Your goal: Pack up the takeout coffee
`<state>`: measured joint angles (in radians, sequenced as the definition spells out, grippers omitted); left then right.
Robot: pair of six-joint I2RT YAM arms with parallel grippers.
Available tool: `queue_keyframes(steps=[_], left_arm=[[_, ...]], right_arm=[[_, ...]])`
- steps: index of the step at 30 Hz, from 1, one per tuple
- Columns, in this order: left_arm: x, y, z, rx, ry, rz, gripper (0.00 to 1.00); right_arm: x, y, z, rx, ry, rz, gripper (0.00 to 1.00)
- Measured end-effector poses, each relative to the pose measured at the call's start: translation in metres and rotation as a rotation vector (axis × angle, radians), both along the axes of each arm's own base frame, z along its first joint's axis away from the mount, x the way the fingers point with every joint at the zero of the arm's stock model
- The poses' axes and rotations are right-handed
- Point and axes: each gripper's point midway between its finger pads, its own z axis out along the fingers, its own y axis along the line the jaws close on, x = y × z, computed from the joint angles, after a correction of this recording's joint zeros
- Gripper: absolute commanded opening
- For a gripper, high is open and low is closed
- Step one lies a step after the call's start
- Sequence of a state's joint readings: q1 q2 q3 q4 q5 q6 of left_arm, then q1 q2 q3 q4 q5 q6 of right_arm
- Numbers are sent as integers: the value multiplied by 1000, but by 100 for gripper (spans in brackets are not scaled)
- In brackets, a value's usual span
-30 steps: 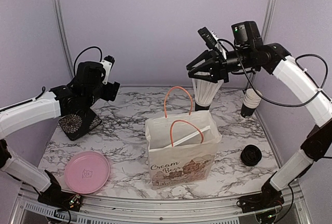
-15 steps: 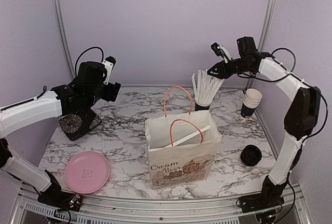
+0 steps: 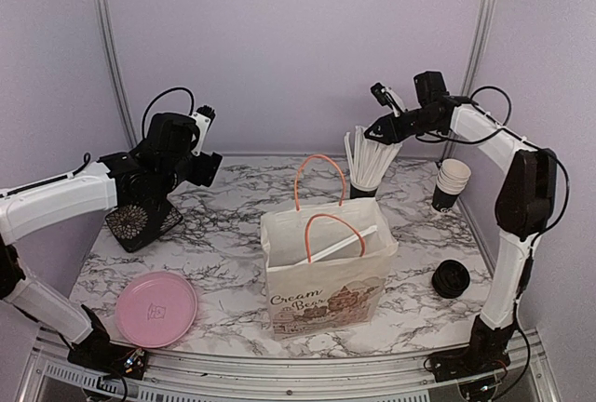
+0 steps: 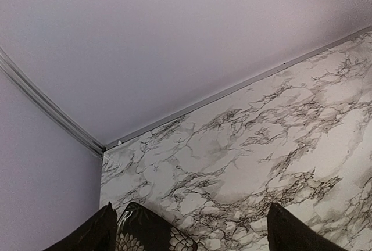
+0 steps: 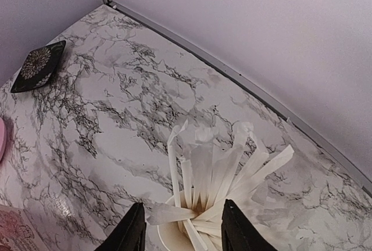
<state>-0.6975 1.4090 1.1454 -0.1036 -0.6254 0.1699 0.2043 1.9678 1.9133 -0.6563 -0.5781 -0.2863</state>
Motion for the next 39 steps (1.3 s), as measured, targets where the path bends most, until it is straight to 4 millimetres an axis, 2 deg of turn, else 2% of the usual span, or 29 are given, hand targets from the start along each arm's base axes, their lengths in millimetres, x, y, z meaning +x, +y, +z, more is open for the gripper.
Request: queue_keyframes(steps=[9,14,23,27,30,34,39], left_arm=[[1,-3,-5,24,10,-8,90],[0,-4,-7,33,16,-13,90],[0,-7,-9,40,20,-19,90],[-1,-8,-12,50,27,-24,90],[-1,-9,-12,54,28,-27,90],[-2,-11,-12,57,28,-31,90],[-3,-11,-12,59,28,-34,90]], right_arm=[[1,7,-12,20,27,32,36],[-1,10,-12,15,20,51,16],[-3,13,-12,20,23,60,15],[-3,14,-11,21,25,60,28],[-1,17,-8,19,14,63,28],[0,23,-9,17,11,68,27],[2,30,-12,15,16,72,16]])
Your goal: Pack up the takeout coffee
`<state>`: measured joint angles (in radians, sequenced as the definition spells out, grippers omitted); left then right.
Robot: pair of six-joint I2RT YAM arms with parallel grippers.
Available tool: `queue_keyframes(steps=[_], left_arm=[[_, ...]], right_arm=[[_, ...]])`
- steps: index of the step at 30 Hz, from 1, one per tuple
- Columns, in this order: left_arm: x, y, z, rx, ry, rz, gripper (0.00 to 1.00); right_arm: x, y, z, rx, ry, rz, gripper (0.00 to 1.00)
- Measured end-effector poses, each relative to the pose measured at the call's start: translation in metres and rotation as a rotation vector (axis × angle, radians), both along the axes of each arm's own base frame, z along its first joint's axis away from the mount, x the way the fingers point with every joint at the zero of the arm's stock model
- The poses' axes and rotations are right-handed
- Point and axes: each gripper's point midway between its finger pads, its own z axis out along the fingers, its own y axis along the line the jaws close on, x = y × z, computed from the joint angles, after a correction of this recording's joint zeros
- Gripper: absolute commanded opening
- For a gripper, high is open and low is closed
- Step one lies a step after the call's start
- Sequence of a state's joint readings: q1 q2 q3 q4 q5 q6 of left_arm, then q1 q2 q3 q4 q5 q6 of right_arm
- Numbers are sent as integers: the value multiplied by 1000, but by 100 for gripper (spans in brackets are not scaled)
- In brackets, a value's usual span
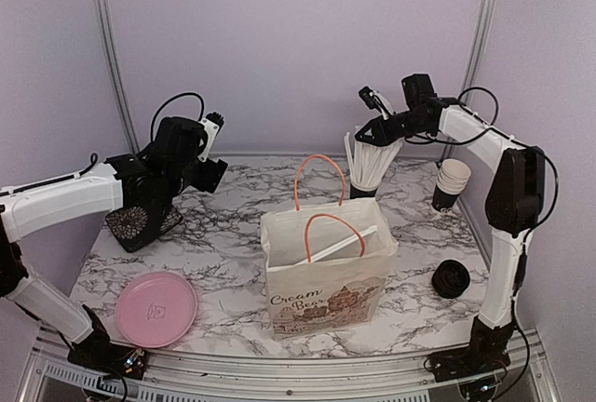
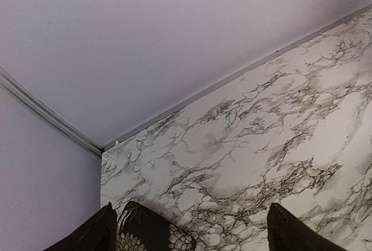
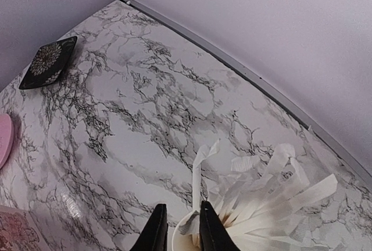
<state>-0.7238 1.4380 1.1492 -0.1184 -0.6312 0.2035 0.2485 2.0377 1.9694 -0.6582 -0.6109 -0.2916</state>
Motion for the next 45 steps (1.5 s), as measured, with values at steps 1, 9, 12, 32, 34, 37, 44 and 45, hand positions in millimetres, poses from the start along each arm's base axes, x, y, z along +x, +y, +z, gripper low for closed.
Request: queue_keyframes(steps=[1,9,12,32,34,37,44,45], left_arm=[[0,0,0,1,-1,0,90],[-1,-3,-2,12,2,-5,90],[-1,-3,-3,15,4,-5,90],[-1,-6,-3,23,12,-11,90],[-2,-6,-3,24,12,-12,90],[-2,-6,-3,26,11,-12,90],[-2,-5,-3,32,10,-9,90],[-2,-5,-3,34,11,-8,90]], right_arm=[[0,0,0,0,2,-1,14],[1,0,0,-2,4,-12,0],[0,-1,1,-2,5,-12,0],[-62,-11,119,34,-208,-11,0],[-62,-11,117,29,-202,-14,0],[-63,-12,118,26,-204,-14,0],[-90,-8,153,77,-254,58,0],[-96,-7,161,90,-268,70,0]])
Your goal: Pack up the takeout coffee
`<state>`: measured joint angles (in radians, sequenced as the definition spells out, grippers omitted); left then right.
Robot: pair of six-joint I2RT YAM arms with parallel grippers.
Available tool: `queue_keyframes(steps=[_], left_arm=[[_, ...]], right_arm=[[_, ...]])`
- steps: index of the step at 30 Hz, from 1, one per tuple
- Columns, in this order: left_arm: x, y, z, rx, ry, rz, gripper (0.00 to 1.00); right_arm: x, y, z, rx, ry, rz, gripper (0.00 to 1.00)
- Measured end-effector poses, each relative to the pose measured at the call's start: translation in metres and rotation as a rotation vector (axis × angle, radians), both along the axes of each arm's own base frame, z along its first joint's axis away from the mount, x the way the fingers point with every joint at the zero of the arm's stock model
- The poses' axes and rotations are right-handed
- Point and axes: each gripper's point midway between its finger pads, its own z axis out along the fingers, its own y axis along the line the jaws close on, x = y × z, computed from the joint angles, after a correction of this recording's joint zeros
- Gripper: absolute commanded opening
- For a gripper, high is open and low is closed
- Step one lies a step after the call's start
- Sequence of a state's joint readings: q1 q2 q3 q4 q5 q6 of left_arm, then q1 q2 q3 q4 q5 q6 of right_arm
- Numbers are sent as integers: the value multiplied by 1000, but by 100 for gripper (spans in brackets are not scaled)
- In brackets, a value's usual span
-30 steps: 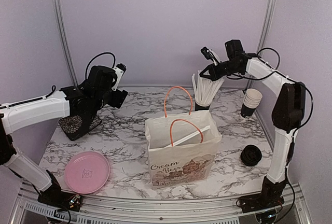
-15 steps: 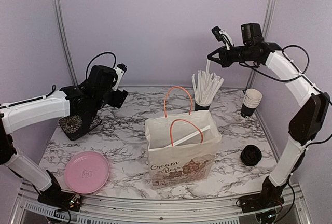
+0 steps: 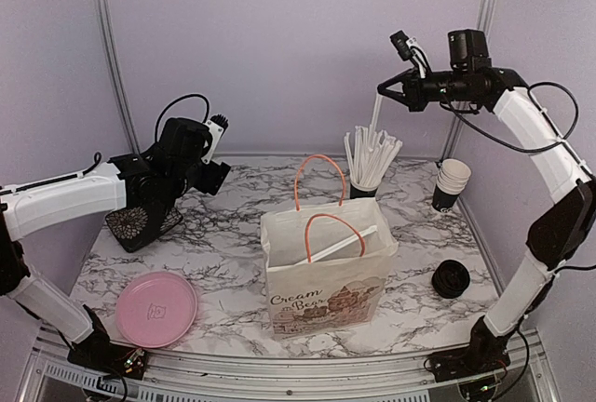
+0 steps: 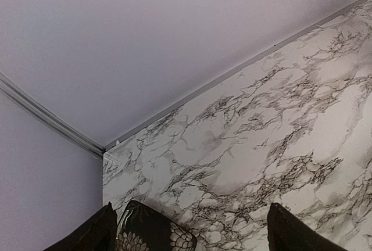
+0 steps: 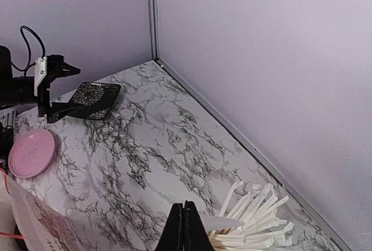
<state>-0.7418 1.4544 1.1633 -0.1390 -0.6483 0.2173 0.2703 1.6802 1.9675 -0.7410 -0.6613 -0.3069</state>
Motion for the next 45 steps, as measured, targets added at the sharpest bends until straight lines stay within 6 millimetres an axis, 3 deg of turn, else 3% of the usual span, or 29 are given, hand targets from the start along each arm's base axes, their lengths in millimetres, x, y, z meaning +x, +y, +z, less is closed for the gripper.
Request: queue_keyframes(steps=[8,13,27,36,45], left_arm=[[1,1,-3,17,4,4,90],[2,0,-6,28,9,6,90],[2,0,-7,31,10,7,91],[2,0,-7,35,11,6,91],[2,1,-7,36,11,6,91]], right_arm=[[-75,8,77,154,-117,198,0],[-115,16,96,262,-114,362,0],[-194,60,105,394,13,794,0],[-215,82,89,388,90,915,0],[-225,76,65,346,73,911,0]])
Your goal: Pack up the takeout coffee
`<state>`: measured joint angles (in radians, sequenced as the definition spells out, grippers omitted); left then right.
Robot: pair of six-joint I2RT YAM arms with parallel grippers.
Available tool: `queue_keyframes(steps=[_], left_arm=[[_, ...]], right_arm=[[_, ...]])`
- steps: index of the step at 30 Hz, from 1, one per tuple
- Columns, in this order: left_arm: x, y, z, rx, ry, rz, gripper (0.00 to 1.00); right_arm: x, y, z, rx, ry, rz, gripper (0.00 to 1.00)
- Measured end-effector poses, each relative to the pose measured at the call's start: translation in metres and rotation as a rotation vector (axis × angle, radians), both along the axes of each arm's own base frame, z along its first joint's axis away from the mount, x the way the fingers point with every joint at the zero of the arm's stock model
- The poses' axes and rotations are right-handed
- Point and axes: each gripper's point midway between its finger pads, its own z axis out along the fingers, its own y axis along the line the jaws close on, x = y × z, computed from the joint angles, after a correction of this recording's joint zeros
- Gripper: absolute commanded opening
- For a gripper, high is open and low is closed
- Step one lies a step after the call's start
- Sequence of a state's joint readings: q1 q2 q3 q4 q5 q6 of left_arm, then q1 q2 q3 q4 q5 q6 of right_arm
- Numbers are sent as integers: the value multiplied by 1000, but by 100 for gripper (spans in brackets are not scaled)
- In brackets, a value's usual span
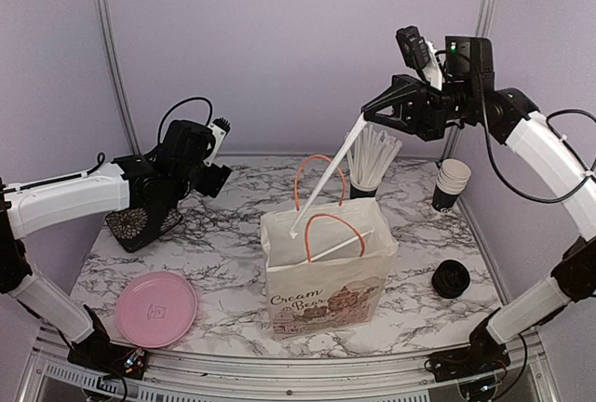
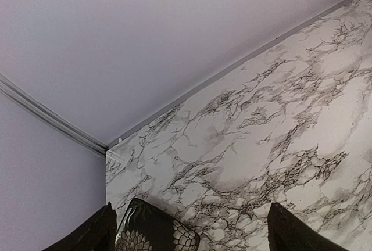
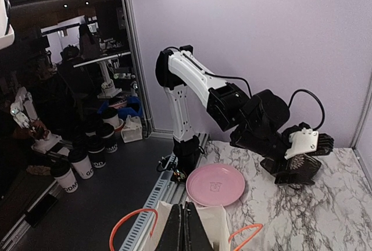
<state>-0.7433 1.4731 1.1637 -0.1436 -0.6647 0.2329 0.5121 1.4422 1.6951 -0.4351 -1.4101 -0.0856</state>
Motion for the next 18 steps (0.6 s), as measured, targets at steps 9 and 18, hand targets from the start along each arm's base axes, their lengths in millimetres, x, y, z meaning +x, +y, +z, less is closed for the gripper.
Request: queue_keyframes(steps=[9,18], left_arm=[[1,-1,-3,6,6,0,91],[2,-1,-10,19,19,1,91]], right_arm=[[-9,12,-71,-161,-62,-77,2],[-49,29,-119,-283,-118,24,5]])
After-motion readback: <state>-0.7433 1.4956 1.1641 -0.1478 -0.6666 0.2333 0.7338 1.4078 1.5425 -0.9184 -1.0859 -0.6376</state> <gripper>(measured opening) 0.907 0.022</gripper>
